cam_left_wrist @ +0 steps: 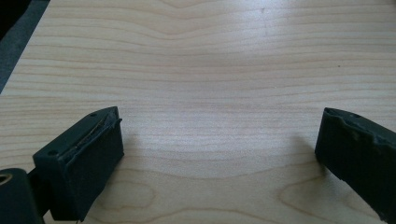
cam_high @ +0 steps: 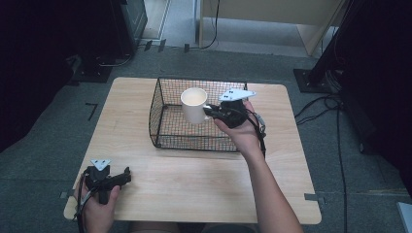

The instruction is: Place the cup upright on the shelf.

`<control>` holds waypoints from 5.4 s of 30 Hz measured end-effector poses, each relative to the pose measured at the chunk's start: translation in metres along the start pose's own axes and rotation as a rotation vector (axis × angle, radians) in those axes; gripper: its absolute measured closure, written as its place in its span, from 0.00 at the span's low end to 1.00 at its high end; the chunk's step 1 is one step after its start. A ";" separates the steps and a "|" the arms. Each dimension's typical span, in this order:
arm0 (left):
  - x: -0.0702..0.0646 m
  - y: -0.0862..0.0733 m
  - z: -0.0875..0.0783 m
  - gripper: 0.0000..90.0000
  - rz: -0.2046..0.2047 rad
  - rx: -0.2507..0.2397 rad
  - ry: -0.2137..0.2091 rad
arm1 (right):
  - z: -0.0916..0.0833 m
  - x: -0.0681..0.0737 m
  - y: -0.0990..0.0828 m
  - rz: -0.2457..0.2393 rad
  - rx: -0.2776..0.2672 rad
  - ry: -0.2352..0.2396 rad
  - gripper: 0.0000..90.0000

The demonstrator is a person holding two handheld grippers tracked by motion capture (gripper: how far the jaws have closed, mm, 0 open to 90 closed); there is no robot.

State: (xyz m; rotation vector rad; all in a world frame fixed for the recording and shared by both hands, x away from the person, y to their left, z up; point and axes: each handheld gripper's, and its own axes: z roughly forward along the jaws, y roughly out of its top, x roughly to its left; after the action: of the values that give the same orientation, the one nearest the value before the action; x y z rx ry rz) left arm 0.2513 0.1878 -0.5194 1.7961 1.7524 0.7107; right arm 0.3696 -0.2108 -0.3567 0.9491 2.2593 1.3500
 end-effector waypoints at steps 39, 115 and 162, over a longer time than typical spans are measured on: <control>0.000 0.000 0.000 0.01 0.001 0.001 0.000 | 0.082 -0.041 -0.027 0.009 0.181 0.027 0.90; 0.000 0.000 0.000 0.01 0.000 -0.001 0.000 | -0.004 0.007 -0.039 0.013 0.134 -0.044 0.00; 0.000 0.000 0.000 0.01 0.001 0.001 0.000 | -0.149 -0.018 -0.253 0.307 0.192 -0.393 0.00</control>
State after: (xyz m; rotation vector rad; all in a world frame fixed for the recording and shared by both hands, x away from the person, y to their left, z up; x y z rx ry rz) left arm 0.2513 0.1878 -0.5194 1.7973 1.7525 0.7110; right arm 0.2008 -0.4013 -0.5050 1.5294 2.0200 0.9543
